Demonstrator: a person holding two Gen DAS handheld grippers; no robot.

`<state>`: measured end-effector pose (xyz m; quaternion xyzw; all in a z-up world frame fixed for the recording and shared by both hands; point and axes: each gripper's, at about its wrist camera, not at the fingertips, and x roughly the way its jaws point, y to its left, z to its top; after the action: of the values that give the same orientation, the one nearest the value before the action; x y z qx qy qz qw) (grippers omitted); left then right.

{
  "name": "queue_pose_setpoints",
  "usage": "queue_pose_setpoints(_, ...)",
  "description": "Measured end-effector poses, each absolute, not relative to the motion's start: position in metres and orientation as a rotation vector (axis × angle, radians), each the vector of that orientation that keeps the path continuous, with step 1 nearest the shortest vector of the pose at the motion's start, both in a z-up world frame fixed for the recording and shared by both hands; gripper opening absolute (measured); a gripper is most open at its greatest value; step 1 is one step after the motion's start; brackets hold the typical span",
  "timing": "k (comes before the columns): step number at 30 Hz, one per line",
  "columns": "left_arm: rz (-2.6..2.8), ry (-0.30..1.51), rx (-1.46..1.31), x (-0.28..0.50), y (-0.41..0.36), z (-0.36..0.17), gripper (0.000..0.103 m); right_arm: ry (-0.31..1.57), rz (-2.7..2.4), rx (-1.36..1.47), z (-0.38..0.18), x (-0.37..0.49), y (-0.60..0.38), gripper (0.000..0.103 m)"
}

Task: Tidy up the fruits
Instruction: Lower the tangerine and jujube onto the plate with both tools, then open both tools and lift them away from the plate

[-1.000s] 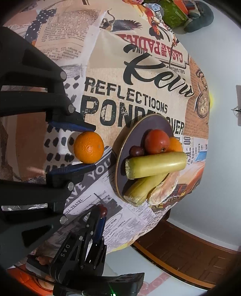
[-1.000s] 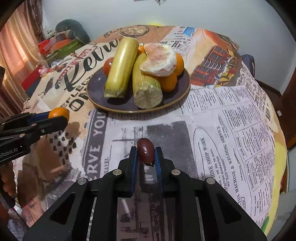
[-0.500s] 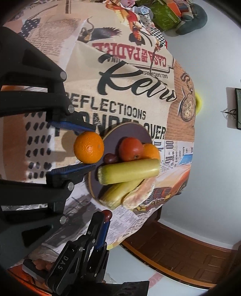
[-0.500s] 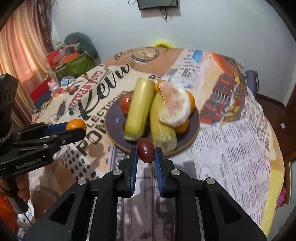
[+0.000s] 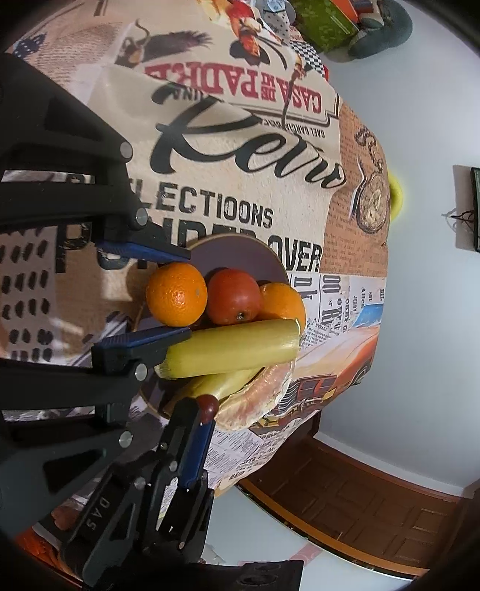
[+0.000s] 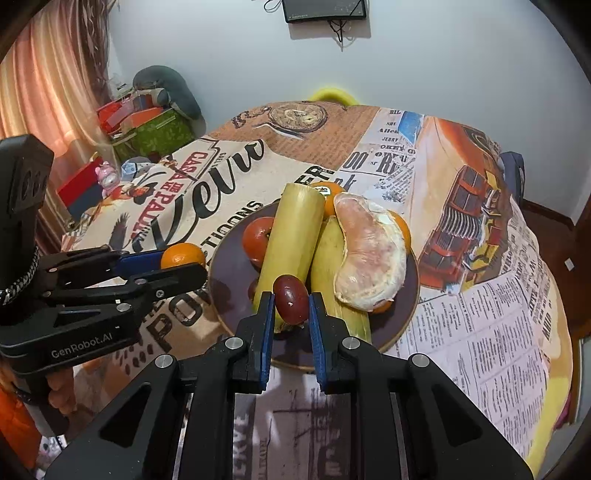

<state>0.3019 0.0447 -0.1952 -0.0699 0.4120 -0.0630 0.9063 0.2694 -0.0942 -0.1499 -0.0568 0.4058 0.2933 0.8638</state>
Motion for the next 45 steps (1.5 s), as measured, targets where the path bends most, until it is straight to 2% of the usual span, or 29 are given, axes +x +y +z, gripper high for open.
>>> queue_pose_setpoints(15, -0.153, 0.905, -0.154, 0.323, 0.039, -0.219, 0.034, 0.863, 0.62, -0.13, -0.157, 0.277, -0.091, 0.017)
queue_pose_setpoints(21, -0.146, 0.889, -0.156, 0.323, 0.039, -0.215, 0.046, 0.872, 0.625, -0.117, -0.158, 0.279, -0.092, 0.019)
queue_pose_setpoints(28, -0.133, 0.856, -0.154, 0.315, 0.042, -0.2, 0.046, 0.852, 0.617, -0.112, -0.15, 0.276, -0.096, 0.021)
queue_pose_setpoints(35, -0.112, 0.742, -0.148, 0.285, 0.044, -0.15, 0.046, 0.781, 0.601, -0.091, -0.116, 0.262, -0.108, 0.021)
queue_pose_setpoints(45, -0.092, 0.455, -0.091, 0.193, 0.03, -0.042, 0.046, 0.535, 0.565, -0.048, -0.018, 0.199, -0.139, 0.023)
